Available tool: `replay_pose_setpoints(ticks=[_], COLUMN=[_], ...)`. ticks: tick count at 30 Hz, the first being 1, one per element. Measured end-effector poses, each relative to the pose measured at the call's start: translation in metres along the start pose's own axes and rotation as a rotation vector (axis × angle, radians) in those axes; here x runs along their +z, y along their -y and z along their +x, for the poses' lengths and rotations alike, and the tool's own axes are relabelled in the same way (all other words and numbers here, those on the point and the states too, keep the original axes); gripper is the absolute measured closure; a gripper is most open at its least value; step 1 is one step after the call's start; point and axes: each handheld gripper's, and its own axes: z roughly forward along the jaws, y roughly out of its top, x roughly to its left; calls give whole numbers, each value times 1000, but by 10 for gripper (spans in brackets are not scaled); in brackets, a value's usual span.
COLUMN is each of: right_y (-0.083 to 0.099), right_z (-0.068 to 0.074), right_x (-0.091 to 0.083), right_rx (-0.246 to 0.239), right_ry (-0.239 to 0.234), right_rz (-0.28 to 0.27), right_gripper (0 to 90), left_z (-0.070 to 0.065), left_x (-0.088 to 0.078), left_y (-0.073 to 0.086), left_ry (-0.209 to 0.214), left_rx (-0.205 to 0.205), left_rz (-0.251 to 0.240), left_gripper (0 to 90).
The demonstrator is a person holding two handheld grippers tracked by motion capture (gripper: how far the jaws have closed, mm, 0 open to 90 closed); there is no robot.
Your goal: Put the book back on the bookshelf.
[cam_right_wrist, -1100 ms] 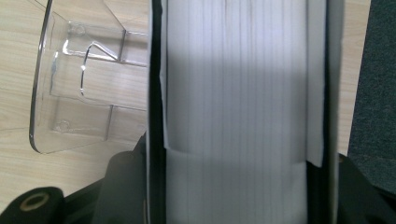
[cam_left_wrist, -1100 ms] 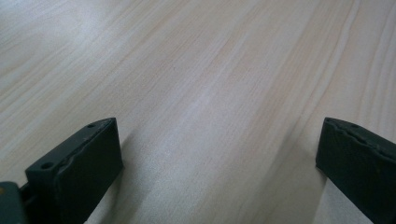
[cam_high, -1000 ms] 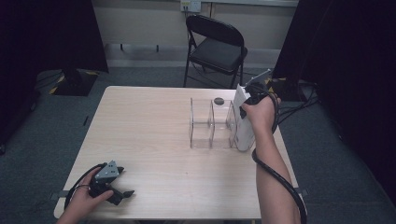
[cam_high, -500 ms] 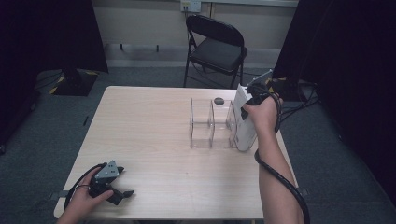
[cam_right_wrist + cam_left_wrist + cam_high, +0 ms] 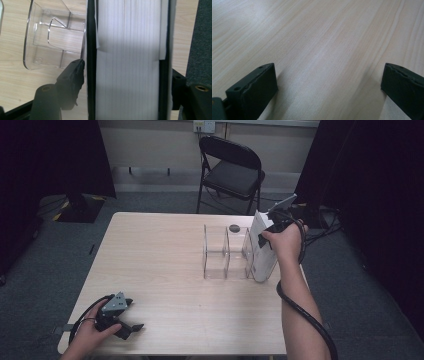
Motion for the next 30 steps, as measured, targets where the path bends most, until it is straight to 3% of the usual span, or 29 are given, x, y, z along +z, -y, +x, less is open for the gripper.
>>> replay_pose_setpoints(ticks=[18, 30], right_y=[20, 35], right_z=[-8, -6], right_x=[-8, -12], right_rx=[26, -25], right_ry=[-34, -25], right_rz=[-38, -40], right_gripper=[247, 228], left_z=[0, 1], left_x=[0, 0], left_y=[0, 0], left_ry=[-1, 3], left_rx=[4, 10], left_rz=[0, 1], left_gripper=[0, 0])
